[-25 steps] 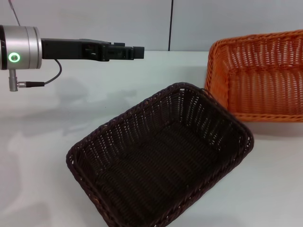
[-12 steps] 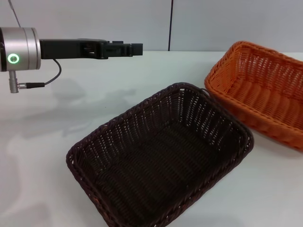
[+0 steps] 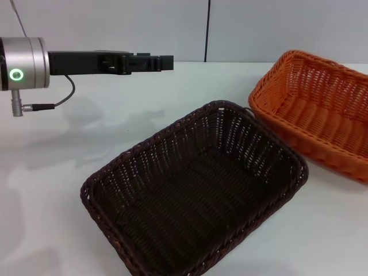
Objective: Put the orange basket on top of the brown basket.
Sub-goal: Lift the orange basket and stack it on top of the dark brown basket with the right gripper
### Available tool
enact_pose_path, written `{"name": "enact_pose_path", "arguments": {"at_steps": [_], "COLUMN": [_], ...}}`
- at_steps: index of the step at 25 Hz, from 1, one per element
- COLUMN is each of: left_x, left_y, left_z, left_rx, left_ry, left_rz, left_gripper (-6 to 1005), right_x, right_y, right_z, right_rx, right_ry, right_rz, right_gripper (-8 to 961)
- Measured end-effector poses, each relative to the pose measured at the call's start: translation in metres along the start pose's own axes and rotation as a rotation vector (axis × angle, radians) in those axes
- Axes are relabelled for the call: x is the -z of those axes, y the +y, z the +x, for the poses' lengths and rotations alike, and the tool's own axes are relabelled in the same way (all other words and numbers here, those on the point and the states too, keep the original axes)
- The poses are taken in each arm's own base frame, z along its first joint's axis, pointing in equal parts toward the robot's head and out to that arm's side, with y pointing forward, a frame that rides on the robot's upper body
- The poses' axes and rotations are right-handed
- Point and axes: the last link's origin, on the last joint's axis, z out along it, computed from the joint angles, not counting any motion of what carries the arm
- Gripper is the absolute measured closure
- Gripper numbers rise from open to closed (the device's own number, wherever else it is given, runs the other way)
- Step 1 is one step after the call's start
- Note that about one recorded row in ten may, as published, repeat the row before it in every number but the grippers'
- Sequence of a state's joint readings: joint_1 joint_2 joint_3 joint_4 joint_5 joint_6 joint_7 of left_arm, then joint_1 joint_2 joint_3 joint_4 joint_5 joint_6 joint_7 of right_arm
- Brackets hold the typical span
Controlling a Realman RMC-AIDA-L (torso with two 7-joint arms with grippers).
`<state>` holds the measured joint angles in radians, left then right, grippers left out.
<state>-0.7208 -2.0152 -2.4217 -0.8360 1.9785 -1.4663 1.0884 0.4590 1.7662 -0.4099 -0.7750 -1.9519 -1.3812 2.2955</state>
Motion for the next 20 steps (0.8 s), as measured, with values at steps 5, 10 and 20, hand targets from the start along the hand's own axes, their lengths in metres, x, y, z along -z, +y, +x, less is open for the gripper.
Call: {"name": "enact_pose_path", "arguments": {"at_steps": [5,10,20], "left_x": [-0.002,-0.003,-0.005], "left_y": [-0.001,0.0,0.0], "left_z": [-0.004,-0.004,-0.009], "left_rx": [0.009,0.002,0.015], "left_ry": [-0.012,-0.013,-0.02], "left_rz": [-0.005,-0.008,-0.015], "left_gripper": [136,136,135], "right_x": [-0.004,-0.009,-0.005], "right_y": [0.006,0.018,0.031], "right_z": [-0.006,-0.01,-0.014], "right_rx": [-0.066,-0.107,-0.101], "right_ry": [0.133,0.33,0.555], "right_rz": [0.035,0.105,0.189], "right_gripper": [845,705,266]}}
